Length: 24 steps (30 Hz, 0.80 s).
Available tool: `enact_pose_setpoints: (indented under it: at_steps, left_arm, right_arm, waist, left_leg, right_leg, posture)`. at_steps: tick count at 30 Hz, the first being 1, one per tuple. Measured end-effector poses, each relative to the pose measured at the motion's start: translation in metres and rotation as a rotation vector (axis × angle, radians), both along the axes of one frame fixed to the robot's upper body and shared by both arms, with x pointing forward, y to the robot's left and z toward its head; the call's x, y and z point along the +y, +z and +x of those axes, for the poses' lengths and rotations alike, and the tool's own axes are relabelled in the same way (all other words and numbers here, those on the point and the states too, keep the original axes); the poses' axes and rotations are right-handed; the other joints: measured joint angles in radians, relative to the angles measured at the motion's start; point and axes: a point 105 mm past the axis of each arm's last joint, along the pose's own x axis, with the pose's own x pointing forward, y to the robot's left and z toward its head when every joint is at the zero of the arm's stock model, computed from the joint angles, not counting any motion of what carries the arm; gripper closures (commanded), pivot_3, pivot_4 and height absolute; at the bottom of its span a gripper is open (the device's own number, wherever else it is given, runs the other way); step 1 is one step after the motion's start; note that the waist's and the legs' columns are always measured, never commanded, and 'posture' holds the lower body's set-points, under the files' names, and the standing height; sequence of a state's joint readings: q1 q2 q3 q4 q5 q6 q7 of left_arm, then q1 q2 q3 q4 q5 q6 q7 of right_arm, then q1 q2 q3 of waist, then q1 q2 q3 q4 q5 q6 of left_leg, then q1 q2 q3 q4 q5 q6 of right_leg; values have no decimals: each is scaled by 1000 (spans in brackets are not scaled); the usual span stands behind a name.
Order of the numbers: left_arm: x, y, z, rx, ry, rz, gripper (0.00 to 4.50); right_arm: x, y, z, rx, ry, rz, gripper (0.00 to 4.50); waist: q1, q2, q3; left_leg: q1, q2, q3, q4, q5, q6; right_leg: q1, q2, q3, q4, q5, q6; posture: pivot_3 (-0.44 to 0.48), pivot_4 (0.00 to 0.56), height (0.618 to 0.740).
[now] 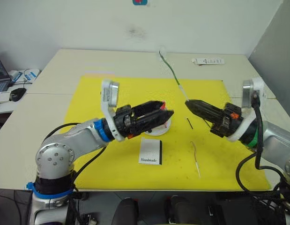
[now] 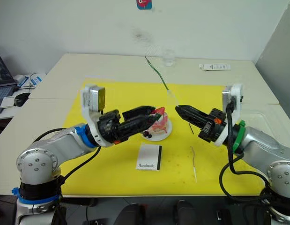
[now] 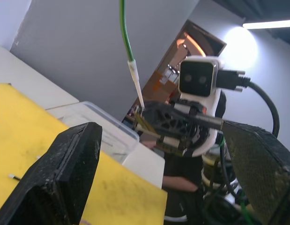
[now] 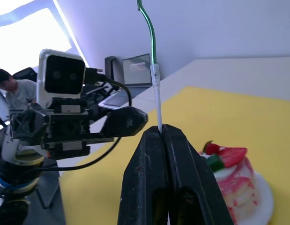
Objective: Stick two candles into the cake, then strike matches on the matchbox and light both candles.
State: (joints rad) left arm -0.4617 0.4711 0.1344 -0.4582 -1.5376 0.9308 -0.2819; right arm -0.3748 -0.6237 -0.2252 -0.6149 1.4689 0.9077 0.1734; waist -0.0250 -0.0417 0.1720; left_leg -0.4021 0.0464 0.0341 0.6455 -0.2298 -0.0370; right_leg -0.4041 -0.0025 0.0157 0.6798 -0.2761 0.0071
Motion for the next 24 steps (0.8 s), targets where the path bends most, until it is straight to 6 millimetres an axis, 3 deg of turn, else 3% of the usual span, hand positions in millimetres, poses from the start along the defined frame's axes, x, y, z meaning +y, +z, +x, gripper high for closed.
enact_pose_setpoints:
  at_steps: [8, 16, 19, 24]
  left_arm:
    - [-7, 16, 9, 98, 5, -206, 0]
    - [-9, 20, 9, 142, -42, -258, 0]
    - [-9, 20, 9, 149, -55, -258, 570]
    - [-12, 18, 8, 158, -71, -256, 2157]
  right_arm:
    - [14, 3, -4, 79, 86, 60, 4464]
    - [19, 5, -8, 103, 121, 73, 4464]
    - [19, 5, -8, 106, 119, 73, 4500]
    - [19, 6, -9, 110, 125, 78, 4500]
  waist:
    - [0, 0, 0]
    - [1, 0, 0]
    - [1, 0, 0]
    - [1, 0, 0]
  left_leg:
    - [0, 0, 0, 0, 0, 0]
    - [0, 0, 0, 0, 0, 0]
    - [0, 0, 0, 0, 0, 0]
    - [0, 0, 0, 0, 0, 0]
  right_leg:
    - [0, 0, 0, 0, 0, 0]
    - [0, 0, 0, 0, 0, 0]
    - [0, 0, 0, 0, 0, 0]
    - [0, 0, 0, 0, 0, 0]
  posture:
    - [0, 150, 740]
    - [0, 150, 740]
    - [0, 150, 740]
    - [0, 150, 740]
